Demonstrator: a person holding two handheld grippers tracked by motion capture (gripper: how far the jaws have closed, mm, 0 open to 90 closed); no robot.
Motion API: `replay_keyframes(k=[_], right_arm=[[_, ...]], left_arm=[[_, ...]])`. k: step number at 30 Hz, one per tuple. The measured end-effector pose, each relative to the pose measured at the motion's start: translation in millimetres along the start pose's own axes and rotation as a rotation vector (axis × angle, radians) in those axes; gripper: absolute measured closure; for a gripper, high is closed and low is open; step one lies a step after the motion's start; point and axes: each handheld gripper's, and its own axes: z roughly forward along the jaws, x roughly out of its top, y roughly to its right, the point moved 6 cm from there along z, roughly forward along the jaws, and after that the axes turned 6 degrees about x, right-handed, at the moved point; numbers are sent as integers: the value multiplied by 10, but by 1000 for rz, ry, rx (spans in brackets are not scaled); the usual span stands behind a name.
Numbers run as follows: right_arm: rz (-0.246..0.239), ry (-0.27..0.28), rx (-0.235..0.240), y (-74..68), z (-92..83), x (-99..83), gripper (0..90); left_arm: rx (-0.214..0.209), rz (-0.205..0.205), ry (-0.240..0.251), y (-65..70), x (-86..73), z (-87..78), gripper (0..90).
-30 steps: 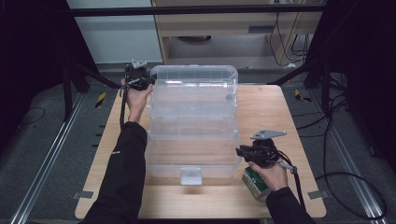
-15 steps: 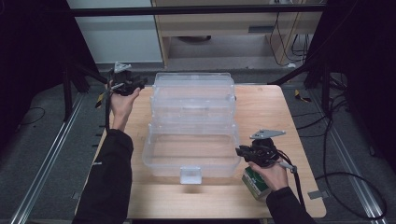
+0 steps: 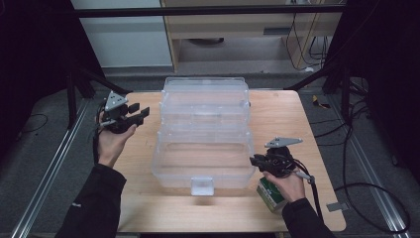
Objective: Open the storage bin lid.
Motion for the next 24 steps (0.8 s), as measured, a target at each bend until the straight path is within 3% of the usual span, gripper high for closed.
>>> replay_keyframes(k=[7, 10, 12, 14, 24], right_arm=[[0, 1, -2, -1, 0, -1, 752], [1, 1, -2, -2, 1, 0, 752], [3, 1, -4, -3, 1, -1, 752], [0, 1, -7, -2, 1, 0, 752], [-7, -2, -18, -10, 5, 3, 752]], left_arm=[[-48, 24, -28, 202, -269, -204, 542], [-62, 37, -66, 300, -498, -282, 544], [-74, 35, -93, 339, -598, -294, 557], [-76, 60, -132, 378, -697, -298, 560], [-129, 56, -229, 479, -1001, -271, 633]])
